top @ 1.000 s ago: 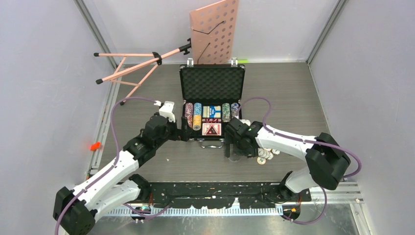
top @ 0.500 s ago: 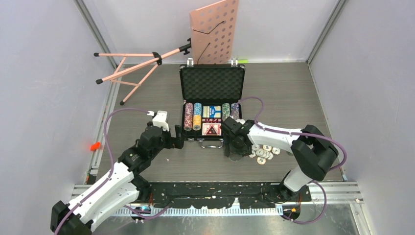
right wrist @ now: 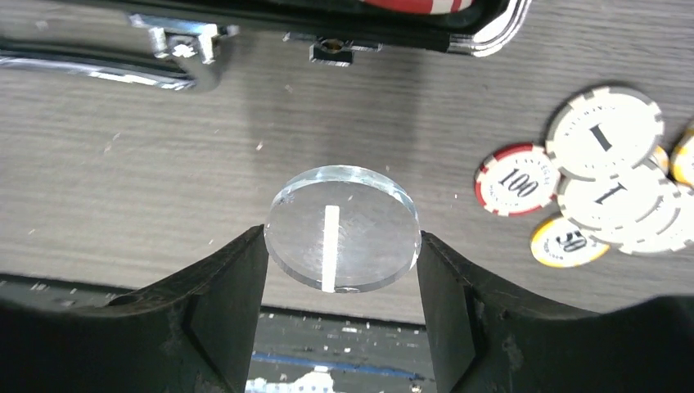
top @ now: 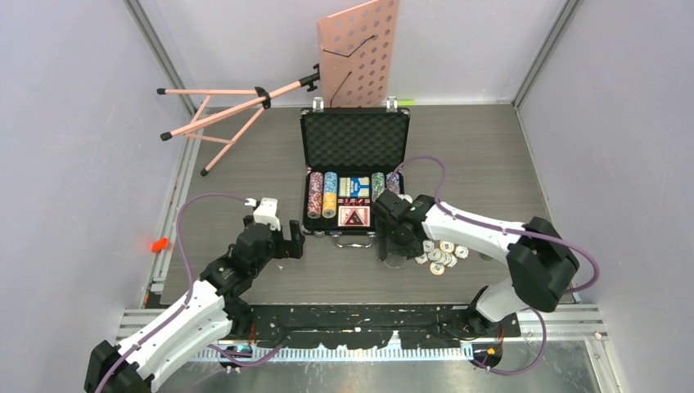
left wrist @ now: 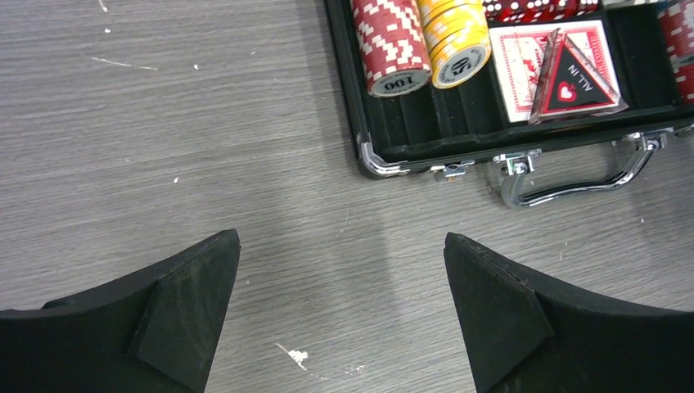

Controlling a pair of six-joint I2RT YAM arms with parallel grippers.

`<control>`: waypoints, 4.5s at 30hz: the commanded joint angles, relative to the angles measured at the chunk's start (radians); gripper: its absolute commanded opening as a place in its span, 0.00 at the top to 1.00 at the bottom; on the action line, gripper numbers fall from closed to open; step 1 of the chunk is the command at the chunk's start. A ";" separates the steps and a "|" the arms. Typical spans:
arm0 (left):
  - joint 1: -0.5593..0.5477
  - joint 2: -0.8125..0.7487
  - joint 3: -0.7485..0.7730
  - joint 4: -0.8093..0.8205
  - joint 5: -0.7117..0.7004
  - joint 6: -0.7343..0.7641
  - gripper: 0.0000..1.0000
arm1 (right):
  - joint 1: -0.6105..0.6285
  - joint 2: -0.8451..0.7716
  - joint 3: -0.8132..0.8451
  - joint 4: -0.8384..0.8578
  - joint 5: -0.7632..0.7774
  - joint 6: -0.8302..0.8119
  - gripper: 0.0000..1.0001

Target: Pack up texas hold em set

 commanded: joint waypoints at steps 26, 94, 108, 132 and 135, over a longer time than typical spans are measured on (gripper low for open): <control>0.003 -0.200 -0.105 0.092 -0.019 -0.024 0.00 | -0.190 0.532 0.873 -0.068 -0.005 -0.071 0.52; 0.003 -0.137 -0.097 0.138 0.127 0.003 0.01 | -0.309 -0.550 -0.337 -0.095 0.275 0.531 0.01; 0.004 -0.131 -0.095 0.139 0.124 0.002 0.01 | -0.417 -0.354 -0.344 0.067 0.212 0.355 0.24; 0.003 -0.106 -0.092 0.149 0.125 0.002 0.01 | -0.436 -0.350 -0.395 0.136 0.071 0.275 0.51; 0.003 -0.108 -0.092 0.149 0.125 0.002 0.01 | -0.436 -0.345 -0.394 0.141 0.062 0.275 0.51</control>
